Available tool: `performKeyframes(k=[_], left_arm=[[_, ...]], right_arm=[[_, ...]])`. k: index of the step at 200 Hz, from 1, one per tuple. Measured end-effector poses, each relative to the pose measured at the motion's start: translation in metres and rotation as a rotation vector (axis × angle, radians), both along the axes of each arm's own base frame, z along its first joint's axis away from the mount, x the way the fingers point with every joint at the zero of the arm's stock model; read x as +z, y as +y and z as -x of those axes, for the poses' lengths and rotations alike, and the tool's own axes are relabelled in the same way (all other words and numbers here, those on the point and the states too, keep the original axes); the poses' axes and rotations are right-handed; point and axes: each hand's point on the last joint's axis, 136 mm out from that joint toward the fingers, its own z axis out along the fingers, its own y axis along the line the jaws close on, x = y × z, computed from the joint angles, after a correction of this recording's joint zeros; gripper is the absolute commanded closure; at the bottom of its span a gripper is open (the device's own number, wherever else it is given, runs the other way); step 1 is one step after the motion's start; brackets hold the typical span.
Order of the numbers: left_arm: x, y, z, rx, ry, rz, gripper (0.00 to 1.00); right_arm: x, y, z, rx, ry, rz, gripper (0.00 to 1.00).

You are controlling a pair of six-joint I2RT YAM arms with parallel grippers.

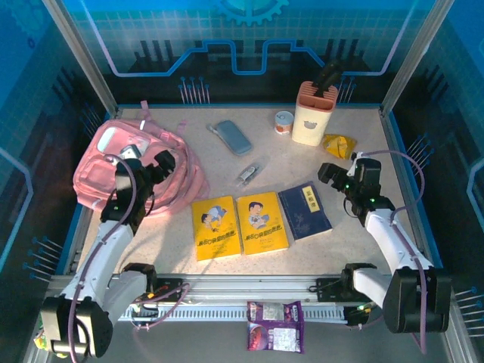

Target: Pack the student bag

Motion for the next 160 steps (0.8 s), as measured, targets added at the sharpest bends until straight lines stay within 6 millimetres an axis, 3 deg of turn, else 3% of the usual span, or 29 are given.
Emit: performKeyframes(k=[20,38,64,88,114,160], left_arm=[[-0.01,-0.013,0.001,-0.034,0.102,0.016,0.01],[-0.017,-0.037,-0.001,-0.102,0.184,0.007,0.01],[-0.024,-0.079,-0.013,-0.219,0.285,-0.025,0.01],[-0.035,-0.104,-0.032,-0.275,0.38,-0.07,0.01],[-0.058,-0.113,-0.052,-0.273,0.485,-0.117,0.06],[-0.103,-0.106,-0.067,-0.219,0.663,-0.2,0.04]], right_arm=[[-0.006,0.002,0.006,-0.005,0.042,-0.023,0.0],[-0.004,0.012,0.009,0.021,0.085,-0.022,0.0],[0.01,0.047,0.003,0.135,0.11,-0.004,0.0],[0.011,0.083,0.006,0.249,0.152,0.017,0.0],[0.004,0.119,0.02,0.365,0.209,0.042,0.0],[-0.006,0.159,0.034,0.485,0.269,0.055,0.0]])
